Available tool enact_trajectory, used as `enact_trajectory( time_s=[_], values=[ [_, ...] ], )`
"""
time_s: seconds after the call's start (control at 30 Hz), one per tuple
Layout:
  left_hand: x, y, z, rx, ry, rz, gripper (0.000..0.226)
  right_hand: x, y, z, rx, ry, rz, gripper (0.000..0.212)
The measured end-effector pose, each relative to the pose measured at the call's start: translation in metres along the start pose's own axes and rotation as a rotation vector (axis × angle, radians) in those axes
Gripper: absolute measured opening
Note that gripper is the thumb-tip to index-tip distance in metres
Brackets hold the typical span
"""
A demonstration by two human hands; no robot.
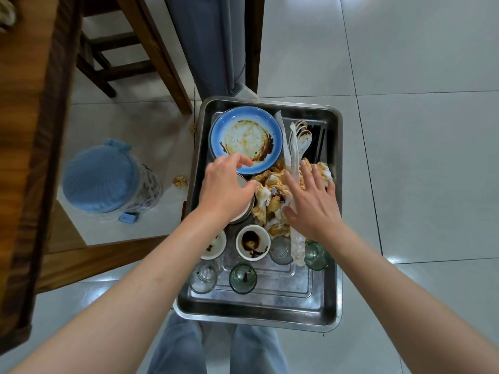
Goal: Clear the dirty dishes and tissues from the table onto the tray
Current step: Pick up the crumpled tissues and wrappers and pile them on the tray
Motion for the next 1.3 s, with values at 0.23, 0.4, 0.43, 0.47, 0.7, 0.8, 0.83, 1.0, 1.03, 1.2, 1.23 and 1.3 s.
enact_trajectory(
  time_s=[0.23,0.4,0.43,0.47,0.7,0.8,0.83,1.0,1.03,1.2,1.23,1.3],
  values=[
    [-0.004,-0.006,-0.019,-0.018,-0.010,0.012,0.029,0.009,-0.006,-0.033,-0.107,0.076,0.010,0.078],
    [-0.010,-0.024,-0.050,-0.038,-0.001,0.048,0.031,0.023,-0.025,-0.064,-0.150,0.167,0.001,0.075],
    [-0.012,-0.028,-0.060,-0.045,0.001,0.062,0.032,0.027,-0.030,-0.072,-0.152,0.180,-0.001,0.075],
    [-0.016,-0.033,-0.073,-0.060,0.001,0.076,0.034,0.032,-0.036,-0.080,-0.157,0.189,-0.007,0.074],
    [-0.032,-0.084,-0.178,-0.194,0.033,0.120,0.044,0.084,-0.077,-0.144,-0.167,0.263,-0.050,0.069],
    [-0.018,-0.120,-0.218,-0.238,0.036,0.074,0.046,0.122,-0.101,-0.164,-0.140,0.277,-0.104,0.067],
    [-0.011,-0.133,-0.231,-0.257,0.026,0.053,0.046,0.137,-0.108,-0.170,-0.140,0.270,-0.131,0.066],
    [0.036,-0.191,-0.284,-0.328,-0.012,-0.069,0.044,0.212,-0.136,-0.192,-0.103,0.229,-0.237,0.066],
    [0.048,-0.201,-0.293,-0.345,-0.013,-0.092,0.043,0.228,-0.141,-0.193,-0.100,0.224,-0.262,0.067],
    [0.111,-0.231,-0.329,-0.422,-0.032,-0.207,0.045,0.298,-0.154,-0.175,-0.062,0.205,-0.324,0.068],
    [0.123,-0.234,-0.334,-0.427,-0.032,-0.214,0.044,0.310,-0.155,-0.168,-0.048,0.204,-0.325,0.069],
    [0.149,-0.237,-0.339,-0.418,-0.031,-0.218,0.043,0.335,-0.154,-0.154,-0.025,0.183,-0.325,0.071]
  ],
)
Point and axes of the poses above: each hand's wrist, its own y-axis towards the middle knuckle, its own z-axis out of the palm, x = y × z, the point moved 10 cm from there along y, towards the middle knuckle, and after that the axes turned 9 degrees about y, right-handed, at the moved point
